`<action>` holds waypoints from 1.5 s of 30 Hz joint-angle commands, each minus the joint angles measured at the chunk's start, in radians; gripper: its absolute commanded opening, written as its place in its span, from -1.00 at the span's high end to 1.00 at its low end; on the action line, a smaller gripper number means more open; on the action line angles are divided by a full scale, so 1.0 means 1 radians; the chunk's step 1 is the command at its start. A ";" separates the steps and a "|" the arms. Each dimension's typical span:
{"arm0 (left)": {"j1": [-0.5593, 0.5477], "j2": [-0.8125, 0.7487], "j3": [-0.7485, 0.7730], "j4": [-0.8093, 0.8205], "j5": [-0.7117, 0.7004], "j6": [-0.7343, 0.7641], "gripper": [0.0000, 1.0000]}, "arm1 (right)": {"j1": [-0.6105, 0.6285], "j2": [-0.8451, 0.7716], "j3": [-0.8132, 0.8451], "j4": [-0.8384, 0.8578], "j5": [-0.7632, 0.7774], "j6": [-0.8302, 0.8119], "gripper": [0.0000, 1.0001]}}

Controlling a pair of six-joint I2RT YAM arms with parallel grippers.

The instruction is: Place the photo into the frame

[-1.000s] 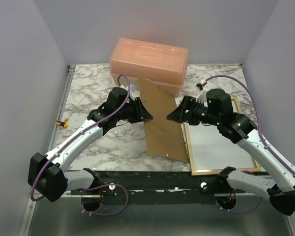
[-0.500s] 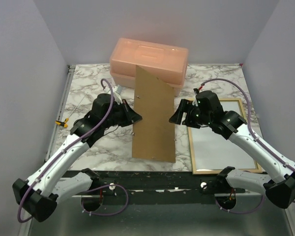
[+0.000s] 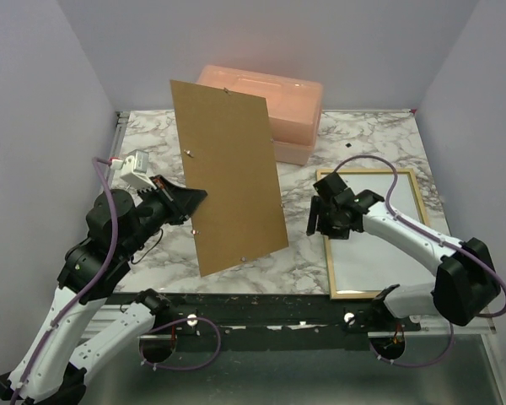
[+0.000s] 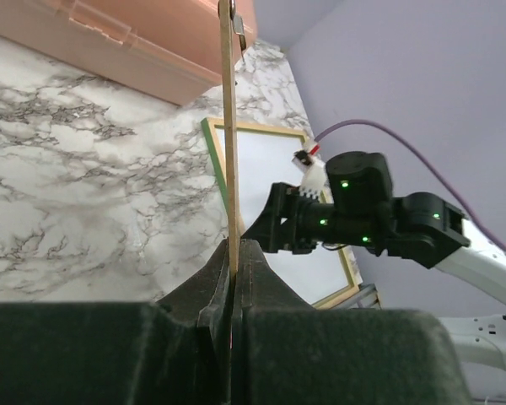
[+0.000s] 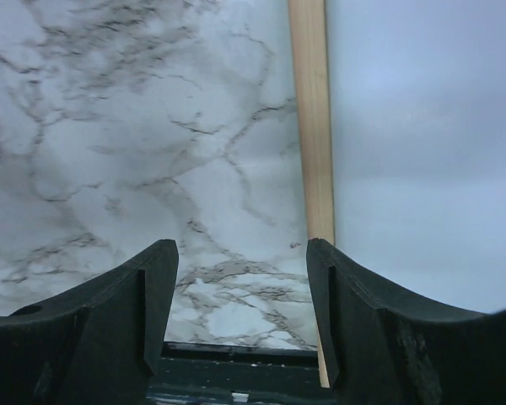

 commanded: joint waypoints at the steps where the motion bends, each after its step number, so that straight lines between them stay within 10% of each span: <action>1: 0.001 -0.024 0.039 0.108 0.042 -0.002 1.00 | -0.002 0.066 -0.048 0.013 0.046 -0.004 -0.26; 19: 0.002 -0.034 0.013 0.153 0.092 -0.009 1.00 | -0.003 0.101 -0.076 -0.009 0.184 -0.005 -0.21; 31: 0.001 -0.022 0.034 0.137 0.104 0.000 1.00 | -0.002 0.182 -0.153 0.140 -0.046 -0.046 -0.08; 38: 0.002 -0.037 0.033 0.134 0.095 -0.009 1.00 | 0.035 0.196 -0.118 0.190 -0.168 -0.024 0.59; 45: 0.001 -0.038 0.044 0.111 0.083 -0.015 1.00 | 0.112 0.287 -0.046 0.226 -0.190 0.017 0.83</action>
